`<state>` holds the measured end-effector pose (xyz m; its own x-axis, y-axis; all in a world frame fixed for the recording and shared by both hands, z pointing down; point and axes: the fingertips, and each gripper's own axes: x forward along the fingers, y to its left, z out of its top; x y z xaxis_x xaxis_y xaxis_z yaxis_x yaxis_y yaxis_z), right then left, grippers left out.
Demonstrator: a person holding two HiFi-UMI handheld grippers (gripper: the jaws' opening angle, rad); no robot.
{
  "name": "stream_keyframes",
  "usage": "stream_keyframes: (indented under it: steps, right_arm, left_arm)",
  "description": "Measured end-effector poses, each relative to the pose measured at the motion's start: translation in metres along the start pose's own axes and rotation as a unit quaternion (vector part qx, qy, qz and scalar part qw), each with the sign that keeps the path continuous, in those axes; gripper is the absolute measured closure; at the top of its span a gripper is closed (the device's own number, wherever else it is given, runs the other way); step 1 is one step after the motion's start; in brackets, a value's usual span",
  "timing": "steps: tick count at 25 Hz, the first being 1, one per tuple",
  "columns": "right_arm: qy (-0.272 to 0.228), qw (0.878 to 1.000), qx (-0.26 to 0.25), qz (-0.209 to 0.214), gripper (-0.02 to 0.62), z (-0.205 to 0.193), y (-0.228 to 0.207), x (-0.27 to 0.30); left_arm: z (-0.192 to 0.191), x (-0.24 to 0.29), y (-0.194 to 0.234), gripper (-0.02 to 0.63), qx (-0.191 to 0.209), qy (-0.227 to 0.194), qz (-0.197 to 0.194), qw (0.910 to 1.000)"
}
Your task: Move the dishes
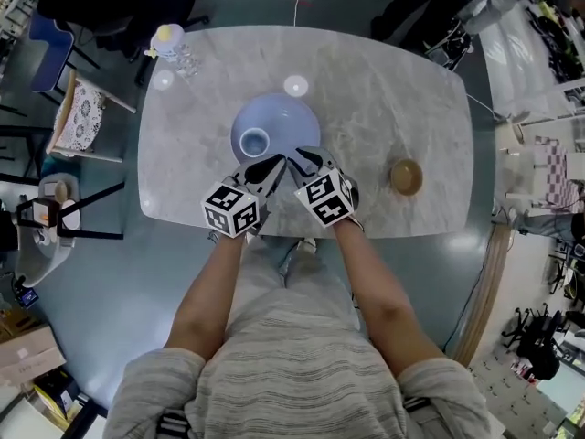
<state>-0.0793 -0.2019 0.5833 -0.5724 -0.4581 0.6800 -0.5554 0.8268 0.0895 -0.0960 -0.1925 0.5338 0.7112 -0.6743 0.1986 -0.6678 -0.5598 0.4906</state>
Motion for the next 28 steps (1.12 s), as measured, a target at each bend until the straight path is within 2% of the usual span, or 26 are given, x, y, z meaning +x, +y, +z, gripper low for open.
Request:
stream_keyframes:
  steps: [9, 19, 23, 28]
  right_arm:
    - [-0.005, 0.997, 0.052, -0.060, 0.489, -0.049, -0.041, -0.054]
    - [0.012, 0.990, 0.082, -0.112, 0.491, -0.115, -0.085, -0.120]
    - [0.034, 0.988, 0.079, -0.126, 0.491, -0.146, -0.098, -0.141]
    - [0.081, 0.986, 0.048, -0.135, 0.490, -0.187, -0.110, -0.155]
  left_arm:
    - [-0.021, 0.051, -0.057, 0.577, 0.015, 0.029, -0.050, 0.9982]
    - [-0.052, 0.110, -0.126, 0.577, 0.022, 0.062, -0.101, 0.9927]
    - [-0.065, 0.131, -0.151, 0.577, 0.025, 0.073, -0.117, 0.9901]
    - [-0.085, 0.151, -0.171, 0.578, 0.028, 0.092, -0.128, 0.9870]
